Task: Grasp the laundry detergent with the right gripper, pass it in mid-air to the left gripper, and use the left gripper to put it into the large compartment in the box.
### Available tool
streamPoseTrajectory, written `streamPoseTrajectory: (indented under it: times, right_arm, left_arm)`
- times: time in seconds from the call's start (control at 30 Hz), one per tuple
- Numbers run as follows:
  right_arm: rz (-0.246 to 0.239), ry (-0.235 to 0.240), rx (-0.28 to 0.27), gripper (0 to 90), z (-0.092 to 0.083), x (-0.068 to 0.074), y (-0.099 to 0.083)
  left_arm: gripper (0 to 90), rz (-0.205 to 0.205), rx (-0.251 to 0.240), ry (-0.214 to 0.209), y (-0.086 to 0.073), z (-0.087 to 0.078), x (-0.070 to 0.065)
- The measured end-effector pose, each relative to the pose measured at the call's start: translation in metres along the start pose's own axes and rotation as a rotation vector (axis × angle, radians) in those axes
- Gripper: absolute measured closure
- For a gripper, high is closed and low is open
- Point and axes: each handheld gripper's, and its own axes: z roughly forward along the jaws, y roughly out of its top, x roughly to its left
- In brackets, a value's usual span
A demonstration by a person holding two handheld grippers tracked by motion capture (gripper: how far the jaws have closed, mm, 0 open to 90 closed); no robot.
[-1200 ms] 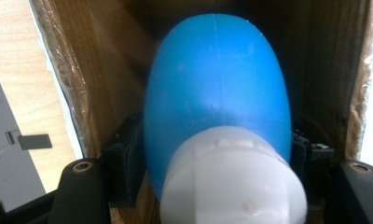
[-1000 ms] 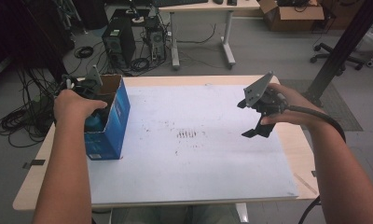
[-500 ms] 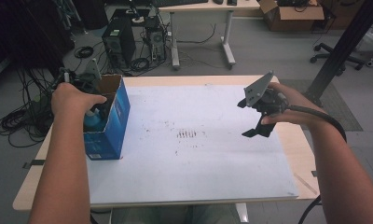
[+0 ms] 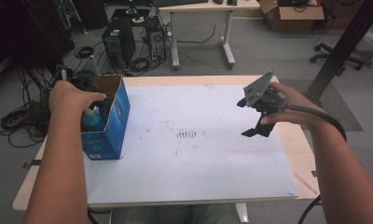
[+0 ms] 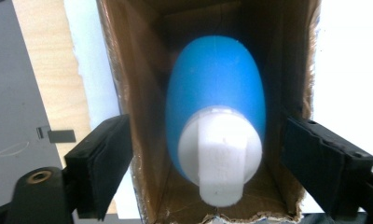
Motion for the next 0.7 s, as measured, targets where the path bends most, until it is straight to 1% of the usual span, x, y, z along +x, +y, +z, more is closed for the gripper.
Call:
streamPoseTrajectory:
  times: [0.17,0.23,0.27,0.33,0.37,0.43,0.5,0.57,0.67,0.7]
  right_arm:
    - [0.0,-0.004,0.002,2.7,-0.002,0.0,0.0]
    - [-0.001,-0.007,0.0,2.7,-0.002,0.0,0.0]
    - [0.001,-0.006,0.002,2.6,-0.002,0.0,0.0]
    - [0.001,-0.006,0.001,2.7,-0.002,0.0,0.0]
    - [0.0,-0.006,0.001,2.6,-0.002,0.0,0.0]
    - [-0.001,-0.006,0.001,2.7,-0.002,0.0,0.0]
    - [-0.001,-0.006,0.001,2.7,-0.002,0.0,0.0]
    - [0.001,-0.007,0.002,2.7,-0.002,0.0,0.0]
    - [0.001,-0.008,0.004,2.7,-0.003,0.0,0.0]
    - [0.003,-0.008,0.003,2.6,-0.003,0.001,-0.001]
  left_arm:
    - [12.7,0.025,-0.016,-0.003,0.001,-0.012,0.0]
    - [11.4,0.045,-0.027,-0.009,0.001,-0.018,-0.001]
    - [9.9,0.049,-0.031,-0.016,0.001,-0.02,-0.001]
    - [4.3,0.069,-0.046,-0.053,0.002,-0.027,-0.002]
    - [3.5,0.085,-0.053,-0.072,0.002,-0.031,-0.002]
    - [4.7,0.092,-0.06,-0.094,0.002,-0.036,-0.003]
    - [4.2,0.11,-0.071,-0.106,0.002,-0.041,-0.005]
    - [4.3,0.135,-0.078,-0.128,0.002,-0.046,-0.008]
    - [4.3,0.155,-0.086,-0.134,0.003,-0.051,-0.012]
    - [4.2,0.168,-0.089,-0.132,0.004,-0.053,-0.015]
